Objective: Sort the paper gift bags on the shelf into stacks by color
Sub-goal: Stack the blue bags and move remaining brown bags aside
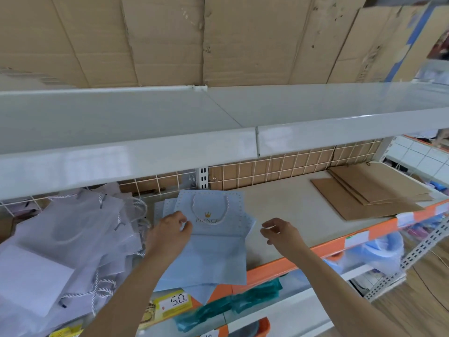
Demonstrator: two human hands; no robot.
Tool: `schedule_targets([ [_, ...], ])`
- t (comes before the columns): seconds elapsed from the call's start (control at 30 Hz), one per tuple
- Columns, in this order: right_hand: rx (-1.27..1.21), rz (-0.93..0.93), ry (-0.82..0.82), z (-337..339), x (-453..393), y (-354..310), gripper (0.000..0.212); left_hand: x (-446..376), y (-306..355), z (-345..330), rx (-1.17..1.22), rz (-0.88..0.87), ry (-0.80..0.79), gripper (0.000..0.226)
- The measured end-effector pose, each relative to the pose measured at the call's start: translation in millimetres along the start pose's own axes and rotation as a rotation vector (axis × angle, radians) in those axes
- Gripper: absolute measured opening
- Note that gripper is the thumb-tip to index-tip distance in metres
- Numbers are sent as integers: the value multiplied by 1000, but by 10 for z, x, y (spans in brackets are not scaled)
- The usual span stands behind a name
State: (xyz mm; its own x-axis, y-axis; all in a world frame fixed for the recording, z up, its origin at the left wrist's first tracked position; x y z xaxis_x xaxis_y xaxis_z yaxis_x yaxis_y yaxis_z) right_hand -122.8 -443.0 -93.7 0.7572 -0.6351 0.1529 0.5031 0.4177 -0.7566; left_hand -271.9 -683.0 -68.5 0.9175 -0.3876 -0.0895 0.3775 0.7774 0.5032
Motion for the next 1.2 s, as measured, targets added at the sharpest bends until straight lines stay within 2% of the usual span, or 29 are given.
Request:
schedule_targets([
  [0.13,68,32,-16,355,54,22,20,45,265,73,-65,-84,-102,20],
  [0.27,136,58,-57,720,68,144,23,85,558,-62,-172,-95,-95,21],
  [0.4,167,80,-89,1042,-31,388,25,98,710,-306,-204,1,-107,25],
  [0.53,172,139,-164,1233,-186,573,21,234,689,-527,-194,189,-82,34],
  [0.63,170,179,-225,1260,-282,628,20,368,609,-596,-202,273,5,34],
  [0.77,179,229,-282,1259,-413,649,10,558,571,-492,-232,363,305,45],
  [0.83,163,248,-291,1248,-442,645,4,661,368,-252,-229,549,477,65],
  [0.9,151,268,-291,1189,-424,612,3,743,-39,107,-185,779,548,87],
  [0.97,151,293,-290,1076,-406,537,4,771,-545,419,-141,904,477,104],
  [1.03,155,311,-283,930,-397,408,4,759,-981,577,-52,931,306,118],
  [1.1,153,312,-278,766,-367,258,4,702,-1257,596,10,850,90,121],
  [1.2,167,278,-253,483,-303,19,8,592,-1523,588,34,734,-38,124],
])
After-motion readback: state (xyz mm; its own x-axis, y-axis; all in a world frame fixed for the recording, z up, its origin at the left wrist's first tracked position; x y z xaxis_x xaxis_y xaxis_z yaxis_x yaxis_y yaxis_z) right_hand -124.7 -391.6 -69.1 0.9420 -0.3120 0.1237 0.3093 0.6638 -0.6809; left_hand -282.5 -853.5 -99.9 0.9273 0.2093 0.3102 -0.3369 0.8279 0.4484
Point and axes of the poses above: each hand's wrist, its own x-axis away from the middle knuckle, its own z-axis out of the back of the hand, y = z × x, the point moved 1 cm from there along -x, towards the middle knuckle, and after that the axes turned 1 degree about z, right-handed, at the moved point
